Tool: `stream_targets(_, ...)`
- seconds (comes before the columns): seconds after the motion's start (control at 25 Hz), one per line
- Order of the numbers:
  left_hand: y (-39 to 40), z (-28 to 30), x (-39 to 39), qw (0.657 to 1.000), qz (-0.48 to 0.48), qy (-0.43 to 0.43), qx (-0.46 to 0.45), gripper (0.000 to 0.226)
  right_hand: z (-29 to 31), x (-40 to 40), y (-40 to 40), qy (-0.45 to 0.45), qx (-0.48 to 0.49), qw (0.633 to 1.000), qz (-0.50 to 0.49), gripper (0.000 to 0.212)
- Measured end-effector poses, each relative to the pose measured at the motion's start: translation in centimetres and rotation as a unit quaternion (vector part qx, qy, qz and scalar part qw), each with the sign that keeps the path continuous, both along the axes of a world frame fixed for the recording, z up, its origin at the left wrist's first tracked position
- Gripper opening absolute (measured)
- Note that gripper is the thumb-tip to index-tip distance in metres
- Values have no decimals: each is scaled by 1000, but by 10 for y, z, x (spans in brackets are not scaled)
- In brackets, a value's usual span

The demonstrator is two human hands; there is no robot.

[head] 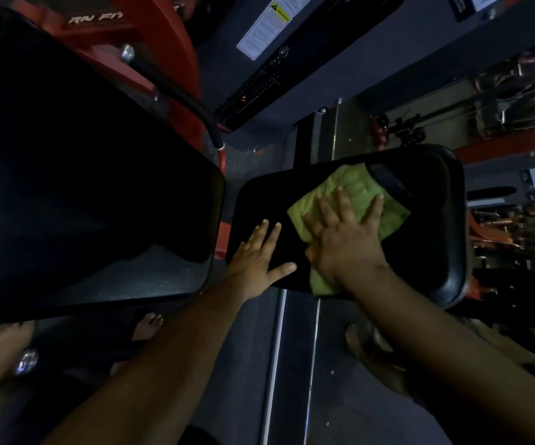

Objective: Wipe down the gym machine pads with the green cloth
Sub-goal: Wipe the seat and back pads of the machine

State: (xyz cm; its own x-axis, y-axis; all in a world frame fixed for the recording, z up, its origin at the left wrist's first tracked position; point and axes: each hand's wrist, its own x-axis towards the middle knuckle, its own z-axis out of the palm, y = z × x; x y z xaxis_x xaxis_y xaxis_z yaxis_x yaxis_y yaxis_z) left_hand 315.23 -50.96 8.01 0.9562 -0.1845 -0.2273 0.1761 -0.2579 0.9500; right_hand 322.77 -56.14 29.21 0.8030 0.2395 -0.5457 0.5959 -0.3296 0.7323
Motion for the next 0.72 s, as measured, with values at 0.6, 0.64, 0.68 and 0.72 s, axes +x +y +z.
stream_targets(0.6,82,-91,-23,960,-30,8,279,103,-75,-33,12,81,-38,996,-1,73)
stream_targets(0.64,90,-100,-23,953,-31,4,301,103,-79,-16,17,75,-22,997,-7,72)
stream_targets(0.68,96,-111,-25,946,-28,-6,322,105,-86,4,23,63,-6,998,-10,72)
stream_targets(0.72,102,-120,-28,939,-22,-18,342,106,-95,26,32,48,3,999,-12,71)
